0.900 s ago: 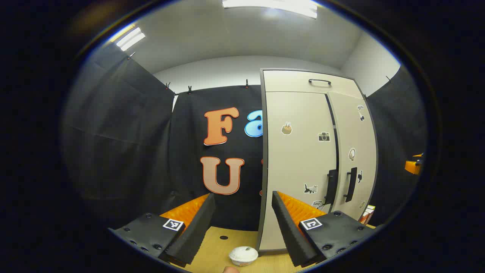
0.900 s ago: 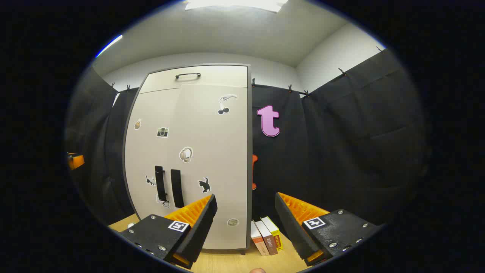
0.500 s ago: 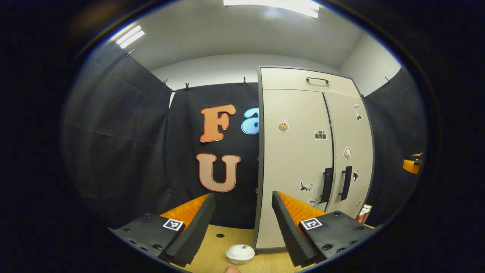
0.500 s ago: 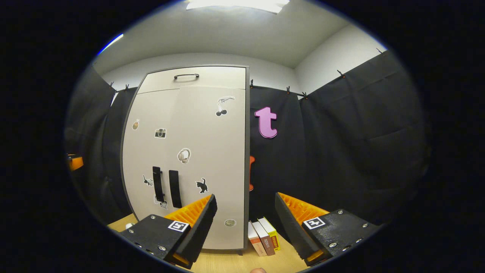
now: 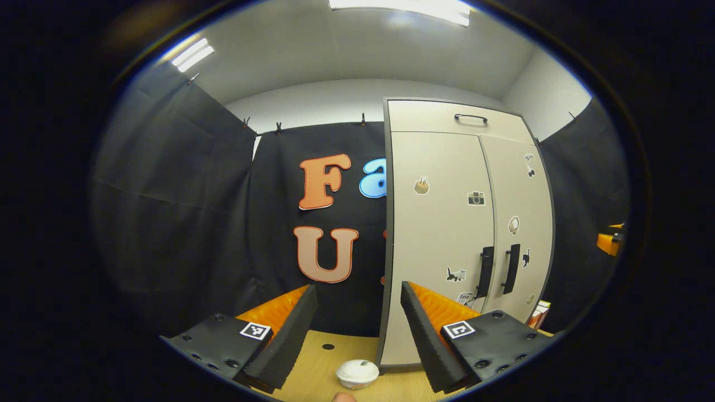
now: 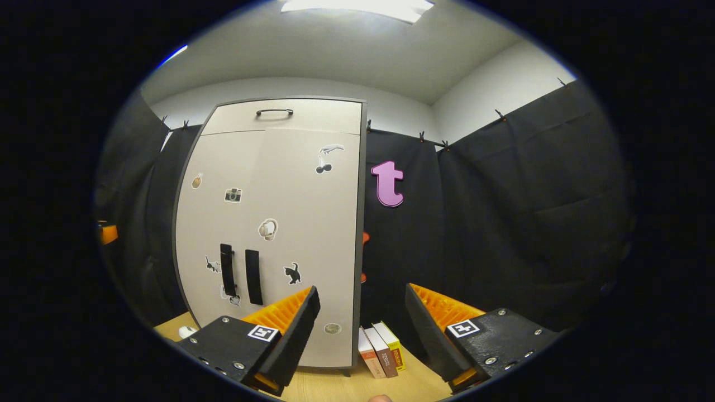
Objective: Open the right door of the double-door shoe cabinet with the right hand, and open the left door with the left hand.
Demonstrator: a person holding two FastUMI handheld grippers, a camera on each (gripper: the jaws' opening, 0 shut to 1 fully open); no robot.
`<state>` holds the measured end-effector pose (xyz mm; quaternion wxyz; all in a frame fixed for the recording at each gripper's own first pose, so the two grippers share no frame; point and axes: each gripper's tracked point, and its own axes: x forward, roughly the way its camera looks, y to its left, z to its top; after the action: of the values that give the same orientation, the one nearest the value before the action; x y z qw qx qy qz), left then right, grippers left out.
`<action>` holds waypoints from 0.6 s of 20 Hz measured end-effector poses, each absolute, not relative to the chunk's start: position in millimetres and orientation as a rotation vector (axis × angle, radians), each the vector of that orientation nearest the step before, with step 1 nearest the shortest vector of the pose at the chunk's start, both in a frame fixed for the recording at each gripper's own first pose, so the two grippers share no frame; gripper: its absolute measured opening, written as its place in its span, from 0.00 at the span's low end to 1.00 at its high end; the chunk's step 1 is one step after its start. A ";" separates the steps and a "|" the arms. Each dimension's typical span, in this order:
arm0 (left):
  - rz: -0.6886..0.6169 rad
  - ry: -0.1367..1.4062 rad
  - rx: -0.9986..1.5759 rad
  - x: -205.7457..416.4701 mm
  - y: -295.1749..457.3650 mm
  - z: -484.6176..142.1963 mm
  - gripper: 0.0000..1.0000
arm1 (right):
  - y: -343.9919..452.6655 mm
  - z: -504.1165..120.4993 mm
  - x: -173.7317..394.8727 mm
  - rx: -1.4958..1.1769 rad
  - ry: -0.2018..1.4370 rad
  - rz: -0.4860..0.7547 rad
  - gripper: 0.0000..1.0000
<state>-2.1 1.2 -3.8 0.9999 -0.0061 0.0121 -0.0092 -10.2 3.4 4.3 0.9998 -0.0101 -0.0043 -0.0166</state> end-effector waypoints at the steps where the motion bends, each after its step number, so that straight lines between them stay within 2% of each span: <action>1: -0.017 0.024 -0.015 -2.7 2.0 -3.8 0.96 | 7.7 2.4 -10.4 -0.012 -0.004 -0.021 0.94; 12: 0.003 0.032 -0.002 -2.1 8.9 -9.7 0.96 | 96.2 -14.8 15.1 -0.008 0.032 0.113 0.94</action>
<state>-2.1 8.9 -9.7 0.9999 -0.0011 0.0158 0.0016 15.1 96.2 -14.8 0.9983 -0.0038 0.0161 0.0563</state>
